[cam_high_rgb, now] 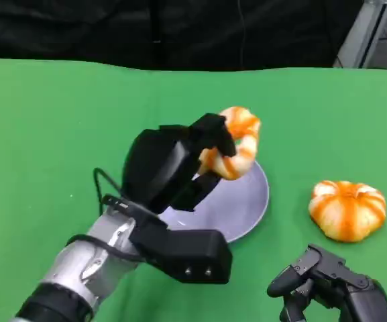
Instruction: Grasp the bread from the table and place it into the plate.
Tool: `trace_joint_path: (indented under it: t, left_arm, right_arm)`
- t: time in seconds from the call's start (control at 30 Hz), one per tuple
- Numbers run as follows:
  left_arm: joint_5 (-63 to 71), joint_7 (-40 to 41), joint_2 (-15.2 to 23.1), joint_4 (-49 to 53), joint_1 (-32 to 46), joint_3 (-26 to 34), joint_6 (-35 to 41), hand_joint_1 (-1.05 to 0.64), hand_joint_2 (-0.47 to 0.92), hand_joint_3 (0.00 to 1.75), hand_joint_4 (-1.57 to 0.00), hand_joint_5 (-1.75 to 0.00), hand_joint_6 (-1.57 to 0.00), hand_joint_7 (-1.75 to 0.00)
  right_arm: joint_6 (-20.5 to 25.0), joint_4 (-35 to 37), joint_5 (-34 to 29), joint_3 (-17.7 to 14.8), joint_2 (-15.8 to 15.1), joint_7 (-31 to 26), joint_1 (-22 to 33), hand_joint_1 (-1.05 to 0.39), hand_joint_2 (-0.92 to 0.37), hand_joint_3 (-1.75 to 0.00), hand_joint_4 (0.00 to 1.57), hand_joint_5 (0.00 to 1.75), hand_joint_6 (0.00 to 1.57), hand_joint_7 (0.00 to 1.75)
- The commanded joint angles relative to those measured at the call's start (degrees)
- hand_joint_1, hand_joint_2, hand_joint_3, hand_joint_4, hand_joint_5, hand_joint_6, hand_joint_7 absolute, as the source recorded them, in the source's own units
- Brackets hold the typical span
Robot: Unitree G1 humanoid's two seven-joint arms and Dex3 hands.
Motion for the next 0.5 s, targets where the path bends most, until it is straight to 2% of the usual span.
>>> trace_joint_path:
  t: [0.03,0.4,0.47,0.5]
  left_arm:
    - [-0.17,-2.16,0.34,1.90,-1.64,-0.88,1.25,-0.22,0.37,1.23,-0.92,-1.75,-0.71,-1.75]
    - [-0.85,-9.29,-0.15,2.07,-2.55,-2.06,4.30,-0.20,0.38,1.22,-0.89,-1.75,-0.69,-1.75]
    - [-0.54,-11.94,-0.26,2.66,-3.16,-2.65,6.25,-0.23,0.49,0.95,-0.89,-1.75,-0.66,-1.75]
    - [1.00,-13.98,0.44,3.13,-3.60,-3.63,8.54,-0.23,0.52,0.87,-0.88,-1.75,-0.66,-1.72]
  right_arm:
    - [0.33,-1.03,-0.27,0.15,-0.14,-0.35,0.36,-0.03,-0.52,-1.17,0.62,1.63,0.69,1.31]
    - [0.21,-0.88,-0.61,0.41,-0.06,-0.69,0.29,-0.02,-0.52,-1.18,0.63,1.62,0.70,1.31]
    - [-0.11,-0.56,-0.60,0.46,-0.11,-0.68,0.13,-0.03,-0.52,-1.17,0.63,1.62,0.70,1.31]
    - [0.07,-0.53,-0.38,0.48,-0.01,-0.65,0.13,-0.03,-0.52,-1.17,0.63,1.62,0.70,1.30]
